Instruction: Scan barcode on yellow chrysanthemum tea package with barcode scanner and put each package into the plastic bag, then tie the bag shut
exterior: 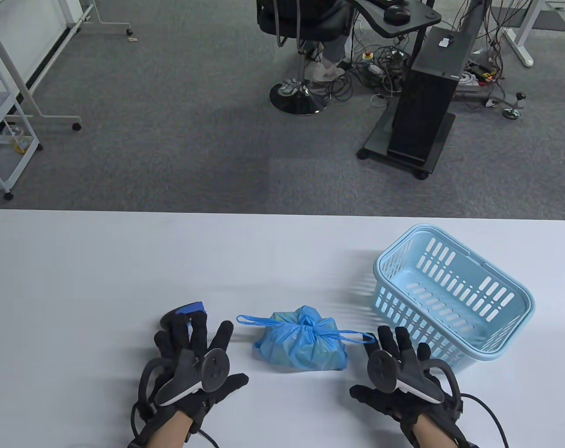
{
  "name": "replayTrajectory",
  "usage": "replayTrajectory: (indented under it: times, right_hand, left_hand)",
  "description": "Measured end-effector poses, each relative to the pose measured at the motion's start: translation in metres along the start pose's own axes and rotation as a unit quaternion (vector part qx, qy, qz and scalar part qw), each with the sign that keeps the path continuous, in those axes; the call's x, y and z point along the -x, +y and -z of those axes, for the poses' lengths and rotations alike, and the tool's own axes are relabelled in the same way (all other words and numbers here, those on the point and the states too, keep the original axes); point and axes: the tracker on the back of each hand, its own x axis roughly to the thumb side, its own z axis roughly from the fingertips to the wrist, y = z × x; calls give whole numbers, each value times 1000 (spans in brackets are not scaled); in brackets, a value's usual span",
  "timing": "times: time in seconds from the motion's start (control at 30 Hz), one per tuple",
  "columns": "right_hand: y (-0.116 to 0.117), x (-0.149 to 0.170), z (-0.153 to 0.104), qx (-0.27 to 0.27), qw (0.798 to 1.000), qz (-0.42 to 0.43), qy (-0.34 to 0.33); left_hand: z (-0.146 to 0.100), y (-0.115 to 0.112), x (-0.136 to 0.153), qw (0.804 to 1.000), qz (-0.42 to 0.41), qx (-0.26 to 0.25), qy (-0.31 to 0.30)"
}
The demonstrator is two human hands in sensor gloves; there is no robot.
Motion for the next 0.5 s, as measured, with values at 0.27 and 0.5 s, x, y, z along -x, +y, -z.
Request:
replayTrajectory:
  times: [0.27, 0.5]
  right_hand:
    - [-9, 1, -4, 29, 999, 21, 5]
    - [-13, 1, -7, 35, 999, 26, 5]
  left_hand:
    - [-2, 0, -4, 1000, 0, 5, -4]
    - [-3, 4, -14, 1000, 13, -10, -17]
